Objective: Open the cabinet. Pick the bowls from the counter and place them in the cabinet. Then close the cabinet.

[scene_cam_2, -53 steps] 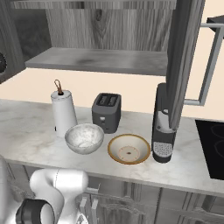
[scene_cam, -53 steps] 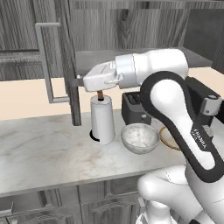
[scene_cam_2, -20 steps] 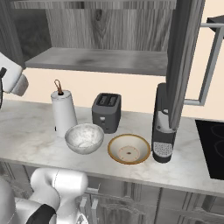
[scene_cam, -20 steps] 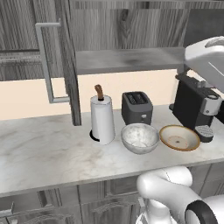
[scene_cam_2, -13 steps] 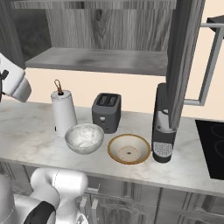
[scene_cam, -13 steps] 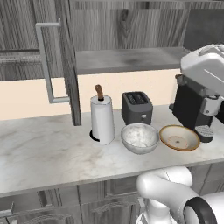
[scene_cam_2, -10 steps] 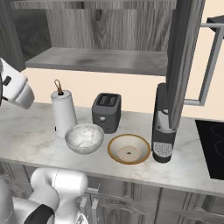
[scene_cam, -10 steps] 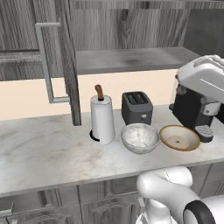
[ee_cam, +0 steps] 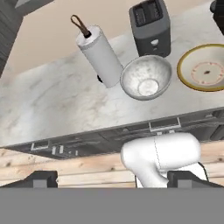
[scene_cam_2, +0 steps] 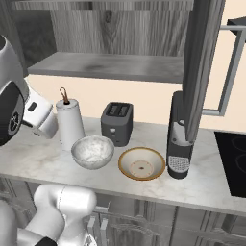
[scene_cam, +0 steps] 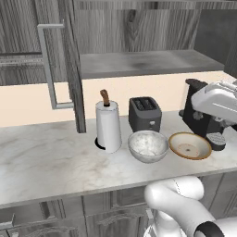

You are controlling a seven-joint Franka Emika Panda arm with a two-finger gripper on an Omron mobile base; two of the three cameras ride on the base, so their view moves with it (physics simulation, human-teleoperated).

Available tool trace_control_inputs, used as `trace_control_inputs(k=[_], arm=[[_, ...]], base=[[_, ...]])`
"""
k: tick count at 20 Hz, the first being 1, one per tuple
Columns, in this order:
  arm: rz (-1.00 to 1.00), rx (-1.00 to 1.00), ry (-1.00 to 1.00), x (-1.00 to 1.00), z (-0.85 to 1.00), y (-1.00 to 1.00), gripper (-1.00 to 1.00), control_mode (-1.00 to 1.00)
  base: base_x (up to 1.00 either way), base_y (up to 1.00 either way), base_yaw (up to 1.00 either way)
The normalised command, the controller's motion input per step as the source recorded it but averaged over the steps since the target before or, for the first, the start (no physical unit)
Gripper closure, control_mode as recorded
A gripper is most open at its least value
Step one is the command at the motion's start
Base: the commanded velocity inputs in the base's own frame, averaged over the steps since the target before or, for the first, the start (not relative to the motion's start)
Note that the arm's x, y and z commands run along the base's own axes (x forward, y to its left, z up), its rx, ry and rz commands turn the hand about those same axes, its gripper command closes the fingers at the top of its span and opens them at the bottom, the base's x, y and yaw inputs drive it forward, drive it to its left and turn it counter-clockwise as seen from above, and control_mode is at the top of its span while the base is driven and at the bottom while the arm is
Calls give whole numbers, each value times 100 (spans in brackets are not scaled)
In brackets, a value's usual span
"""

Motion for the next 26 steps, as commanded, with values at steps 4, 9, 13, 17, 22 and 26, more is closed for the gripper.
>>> trace_control_inputs(k=[4,9,13,17,22,26], arm=[[-4,-1,29,6,-27,-31,-100,-100],[-1,-3,18,18,-43,-4,-100,-100],[-6,-1,15,2,-59,-10,-100,-100],[-6,0,3,0,-53,-12,-100,-100],[-5,0,0,3,-38,-12,-100,-100],[-13,0,0,15,-15,-17,-100,-100]], base=[[0,0,0],[0,0,0],[0,0,0],[0,0,0],[0,0,0],[0,0,0]])
